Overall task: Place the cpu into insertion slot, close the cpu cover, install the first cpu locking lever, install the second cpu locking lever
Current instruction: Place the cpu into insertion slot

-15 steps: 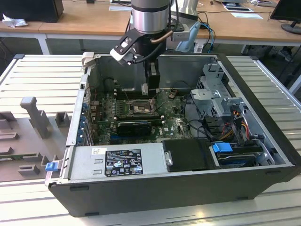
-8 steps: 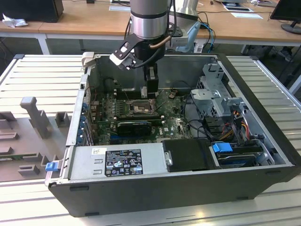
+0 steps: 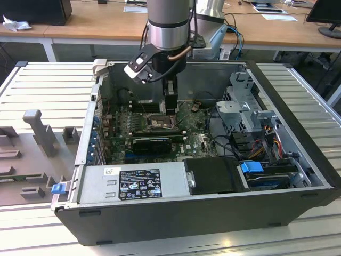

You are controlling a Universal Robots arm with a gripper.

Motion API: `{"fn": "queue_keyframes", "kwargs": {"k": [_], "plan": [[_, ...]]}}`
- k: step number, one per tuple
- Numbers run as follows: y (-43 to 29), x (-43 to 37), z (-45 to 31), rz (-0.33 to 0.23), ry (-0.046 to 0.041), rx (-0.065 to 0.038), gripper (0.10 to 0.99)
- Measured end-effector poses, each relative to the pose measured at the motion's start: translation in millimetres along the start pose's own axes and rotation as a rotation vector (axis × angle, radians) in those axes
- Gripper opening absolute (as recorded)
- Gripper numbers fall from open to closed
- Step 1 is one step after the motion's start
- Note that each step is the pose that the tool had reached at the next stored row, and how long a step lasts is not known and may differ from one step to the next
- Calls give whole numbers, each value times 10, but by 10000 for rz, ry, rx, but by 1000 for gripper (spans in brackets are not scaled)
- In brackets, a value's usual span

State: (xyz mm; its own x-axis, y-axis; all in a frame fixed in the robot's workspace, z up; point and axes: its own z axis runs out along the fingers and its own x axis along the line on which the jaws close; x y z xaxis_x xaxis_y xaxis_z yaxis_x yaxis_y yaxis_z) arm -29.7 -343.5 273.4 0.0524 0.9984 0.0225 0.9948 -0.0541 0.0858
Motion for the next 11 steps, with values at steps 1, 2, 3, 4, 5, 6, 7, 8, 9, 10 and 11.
{"fn": "queue_keyframes", "kwargs": {"k": [1,2,3,4,5,6,7,8,9,10,11], "plan": [[-3,2,19,44,-3,-1,533],[-6,2,34,67,-6,-1,533],[-13,2,49,69,-6,-2,533],[-23,1,70,46,-2,-1,533],[-32,0,88,-45,9,2,533],[-46,-1,107,-137,22,3,533],[-61,0,116,-153,25,5,533],[-86,16,138,-160,22,6,533],[-105,33,158,-159,24,5,533],[-132,50,191,-161,28,3,533],[-155,64,228,-193,27,6,533]]}}
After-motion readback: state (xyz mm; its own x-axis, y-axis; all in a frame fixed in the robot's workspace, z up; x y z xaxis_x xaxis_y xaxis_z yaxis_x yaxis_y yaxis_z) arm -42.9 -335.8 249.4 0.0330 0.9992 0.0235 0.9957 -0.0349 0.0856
